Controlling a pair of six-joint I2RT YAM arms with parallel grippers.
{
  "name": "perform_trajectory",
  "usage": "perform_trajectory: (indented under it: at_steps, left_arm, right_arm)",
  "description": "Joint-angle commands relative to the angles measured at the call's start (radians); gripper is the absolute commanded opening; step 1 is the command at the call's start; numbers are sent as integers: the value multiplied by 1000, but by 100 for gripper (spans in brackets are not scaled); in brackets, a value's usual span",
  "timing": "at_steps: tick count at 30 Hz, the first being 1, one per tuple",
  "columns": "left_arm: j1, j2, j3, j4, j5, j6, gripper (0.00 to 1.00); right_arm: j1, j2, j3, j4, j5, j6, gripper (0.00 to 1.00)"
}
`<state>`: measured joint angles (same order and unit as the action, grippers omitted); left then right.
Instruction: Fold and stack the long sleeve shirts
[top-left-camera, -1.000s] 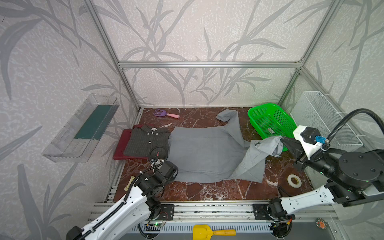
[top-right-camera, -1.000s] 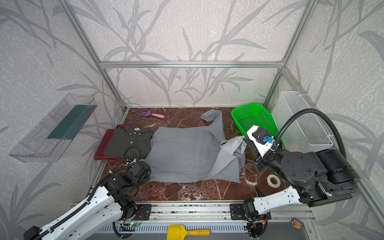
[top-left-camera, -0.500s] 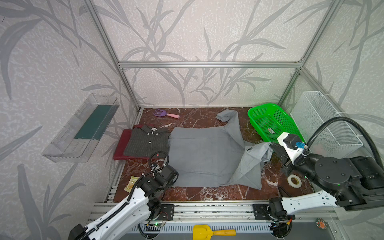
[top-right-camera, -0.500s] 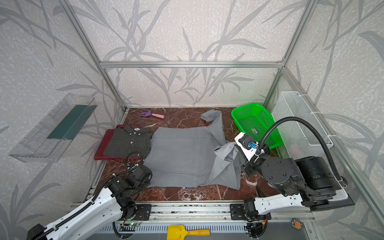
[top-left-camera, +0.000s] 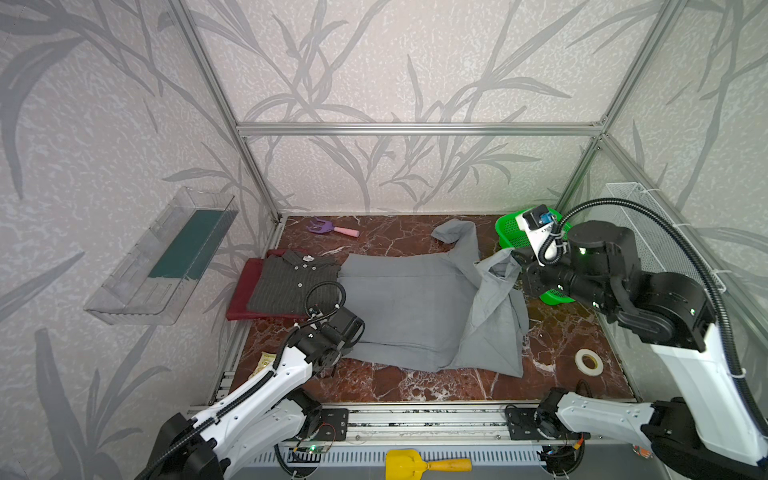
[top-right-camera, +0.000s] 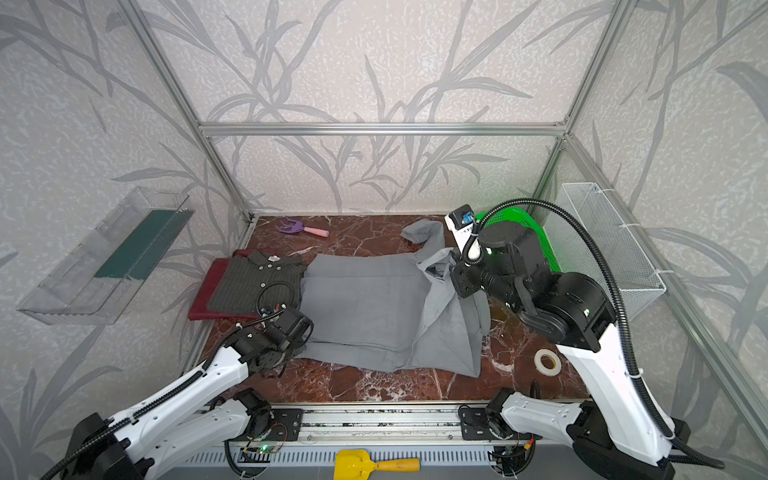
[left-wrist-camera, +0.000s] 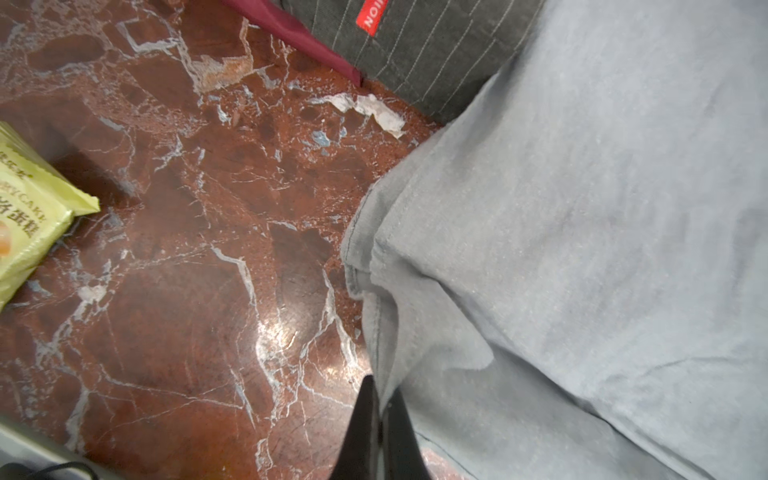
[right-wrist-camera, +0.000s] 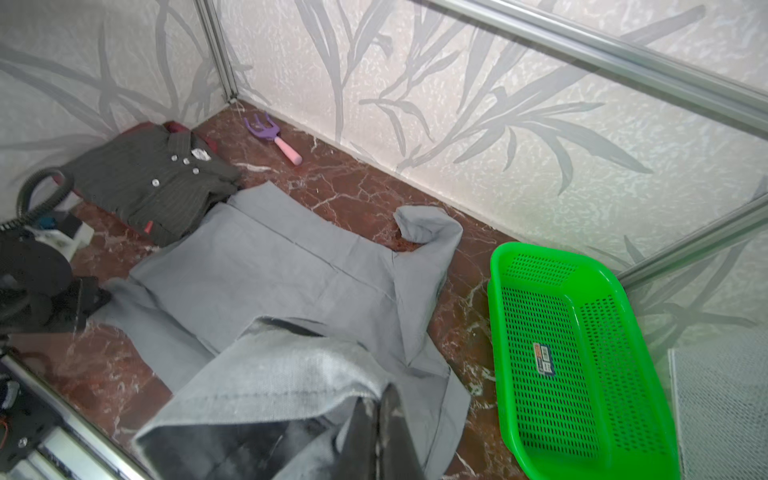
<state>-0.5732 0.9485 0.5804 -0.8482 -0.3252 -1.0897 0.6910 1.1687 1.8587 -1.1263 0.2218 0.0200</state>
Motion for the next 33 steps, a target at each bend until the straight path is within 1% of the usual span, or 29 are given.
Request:
perform_trajectory:
  at_steps: [1, 3, 6, 11, 14, 16, 19, 22, 27, 30, 33]
  left_arm:
    - [26, 44, 52, -2, 1, 52, 0]
    - [48, 74, 70, -5, 9, 72, 0]
    - [81, 115, 97, -2, 31, 104, 0]
    - [119, 170, 125, 21, 56, 136, 0]
    - [138, 208, 134, 40, 79, 145, 0]
    - [150, 239, 148, 50, 91, 160, 0]
    - [168, 284, 174, 53, 103, 177, 0]
    - [185, 319, 205, 48, 107, 194, 0]
    - [225, 369, 256, 40, 103, 236, 0]
    - [251, 404, 282, 38, 116, 258, 3]
    - [265, 450, 325, -6, 92, 250, 7]
  right_arm:
    - [-88, 45, 76, 58, -179, -21, 0]
    - [-154, 80, 100, 80, -231, -15, 0]
    - [-232, 136, 131, 104, -278, 0, 0]
    - [-309, 233, 185, 145, -323, 18, 0]
    - [-317, 257, 189, 223, -273, 9, 0]
    - [-327, 294, 216, 245, -234, -8, 0]
    - [-354, 379, 289, 221, -239, -22, 0]
    - [-374, 435, 319, 223, -239, -27, 0]
    - [-378, 496, 305, 274, -211, -33, 0]
    - [-379, 493, 236, 353, -188, -37, 0]
    - [-378, 515, 215, 394, -171, -68, 0]
